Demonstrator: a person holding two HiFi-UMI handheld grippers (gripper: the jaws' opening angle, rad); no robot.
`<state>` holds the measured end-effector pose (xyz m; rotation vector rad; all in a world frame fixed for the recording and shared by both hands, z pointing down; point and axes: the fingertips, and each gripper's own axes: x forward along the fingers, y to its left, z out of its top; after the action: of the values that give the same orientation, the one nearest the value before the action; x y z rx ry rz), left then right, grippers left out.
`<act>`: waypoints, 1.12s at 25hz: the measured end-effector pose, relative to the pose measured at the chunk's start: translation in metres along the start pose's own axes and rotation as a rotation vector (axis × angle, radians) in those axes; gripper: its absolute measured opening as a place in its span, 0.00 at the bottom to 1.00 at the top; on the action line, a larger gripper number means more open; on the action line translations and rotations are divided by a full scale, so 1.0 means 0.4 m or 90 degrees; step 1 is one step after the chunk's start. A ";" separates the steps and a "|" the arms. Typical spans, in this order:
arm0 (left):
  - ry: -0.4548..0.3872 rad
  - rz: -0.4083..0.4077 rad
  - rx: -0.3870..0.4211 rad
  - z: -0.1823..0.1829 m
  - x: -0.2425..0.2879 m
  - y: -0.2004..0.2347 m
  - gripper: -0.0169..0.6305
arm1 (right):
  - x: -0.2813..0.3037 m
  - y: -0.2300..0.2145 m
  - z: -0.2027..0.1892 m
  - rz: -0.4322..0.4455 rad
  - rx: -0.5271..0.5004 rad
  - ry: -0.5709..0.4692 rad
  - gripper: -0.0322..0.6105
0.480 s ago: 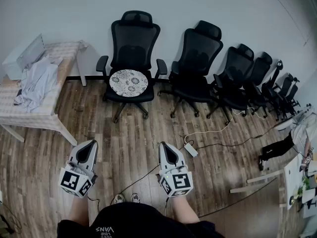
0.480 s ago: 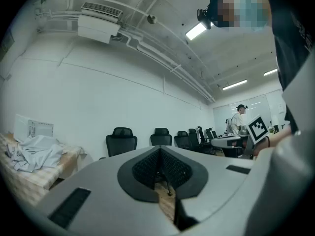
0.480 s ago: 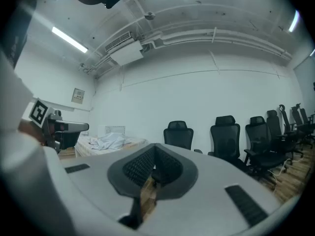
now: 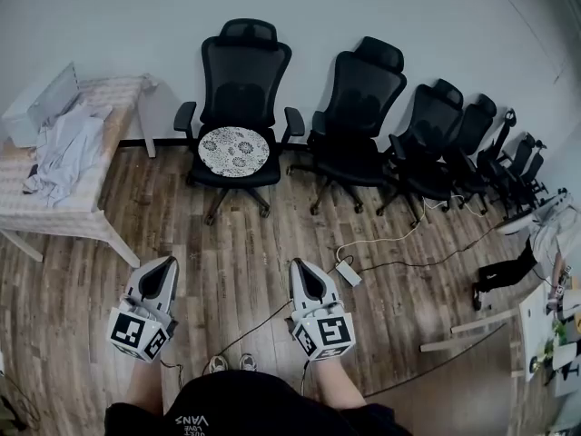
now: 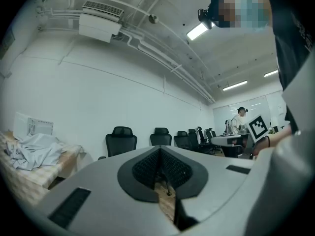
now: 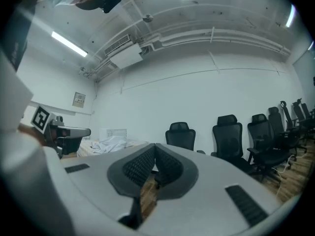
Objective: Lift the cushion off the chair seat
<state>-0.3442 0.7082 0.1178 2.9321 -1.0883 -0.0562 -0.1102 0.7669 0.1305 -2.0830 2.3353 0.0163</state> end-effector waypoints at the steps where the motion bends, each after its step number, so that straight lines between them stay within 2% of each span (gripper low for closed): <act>1: 0.000 -0.001 -0.001 0.000 0.001 0.000 0.04 | 0.001 0.002 0.003 0.001 -0.002 -0.002 0.08; 28: 0.009 -0.040 -0.016 -0.022 0.001 0.092 0.04 | 0.054 0.074 -0.016 -0.030 -0.013 0.012 0.08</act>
<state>-0.3678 0.6800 0.1274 2.9386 -0.9871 -0.0489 -0.1421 0.7489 0.1365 -2.1560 2.3052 0.0207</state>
